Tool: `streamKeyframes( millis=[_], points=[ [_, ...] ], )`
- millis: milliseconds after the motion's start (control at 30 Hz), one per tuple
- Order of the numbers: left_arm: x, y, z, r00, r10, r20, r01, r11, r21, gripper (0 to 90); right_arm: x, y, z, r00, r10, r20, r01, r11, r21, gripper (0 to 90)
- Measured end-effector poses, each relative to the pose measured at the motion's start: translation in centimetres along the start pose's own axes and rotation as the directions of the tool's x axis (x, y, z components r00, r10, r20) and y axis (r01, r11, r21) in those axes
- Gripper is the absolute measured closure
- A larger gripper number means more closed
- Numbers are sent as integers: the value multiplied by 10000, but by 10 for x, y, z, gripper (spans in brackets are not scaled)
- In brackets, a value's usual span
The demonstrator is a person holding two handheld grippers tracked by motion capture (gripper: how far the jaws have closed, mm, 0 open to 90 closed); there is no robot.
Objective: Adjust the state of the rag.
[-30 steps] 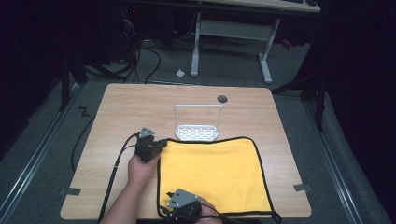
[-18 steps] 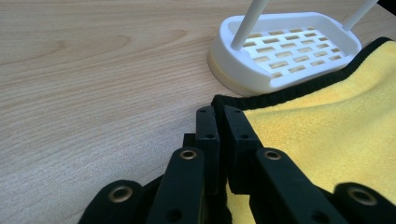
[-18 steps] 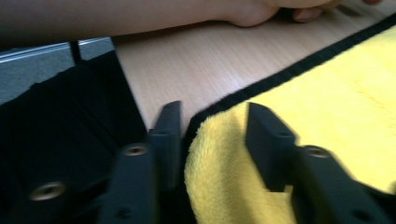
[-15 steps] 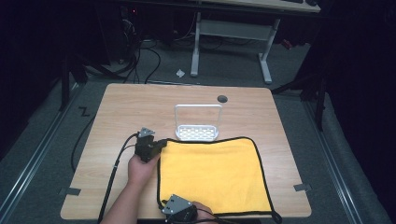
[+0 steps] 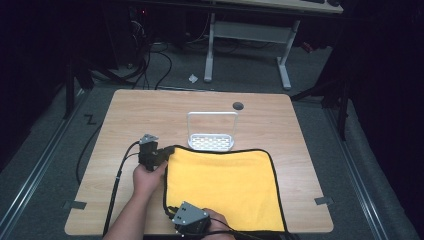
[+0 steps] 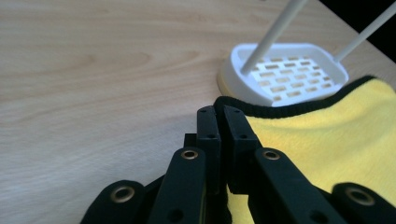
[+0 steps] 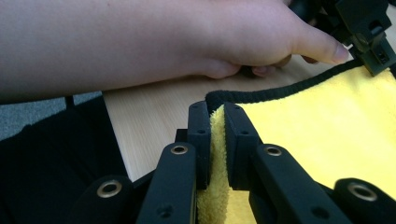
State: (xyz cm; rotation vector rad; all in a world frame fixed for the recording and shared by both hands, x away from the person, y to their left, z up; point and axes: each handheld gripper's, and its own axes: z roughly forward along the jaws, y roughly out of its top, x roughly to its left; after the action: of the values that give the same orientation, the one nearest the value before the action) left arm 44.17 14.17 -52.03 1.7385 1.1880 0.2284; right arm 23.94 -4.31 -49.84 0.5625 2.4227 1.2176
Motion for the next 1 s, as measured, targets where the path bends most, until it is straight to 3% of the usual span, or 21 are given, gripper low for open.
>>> streamKeyframes(
  millis=[233, 367, 500, 700, 1000],
  points=[
    [26, 13, -43, 9977, -344, -584, 303, 9971, -701, 863, 10, 30, 14, 9992, -351, -205, 338, 9976, -609, 830],
    [36, 12, -60, 9937, -189, -1108, 136, 9987, -481, 862, 15, 43, 22, 9983, -421, -400, 386, 9956, -850, 830],
    [38, 9, -69, 9921, -212, -1233, 155, 9988, -469, 862, 20, 47, 26, 9972, -493, -560, 443, 9951, -888, 829],
    [15, 12, -59, 9956, -139, -922, 92, 9986, -516, 862, 14, 37, 9, 9990, -394, -227, 373, 9958, -840, 827],
    [-39, 22, -10, 9989, 160, -442, -176, 9991, -378, 860, -30, -7, -40, 9945, 443, 949, -394, 9978, -529, 824]
  ],
)
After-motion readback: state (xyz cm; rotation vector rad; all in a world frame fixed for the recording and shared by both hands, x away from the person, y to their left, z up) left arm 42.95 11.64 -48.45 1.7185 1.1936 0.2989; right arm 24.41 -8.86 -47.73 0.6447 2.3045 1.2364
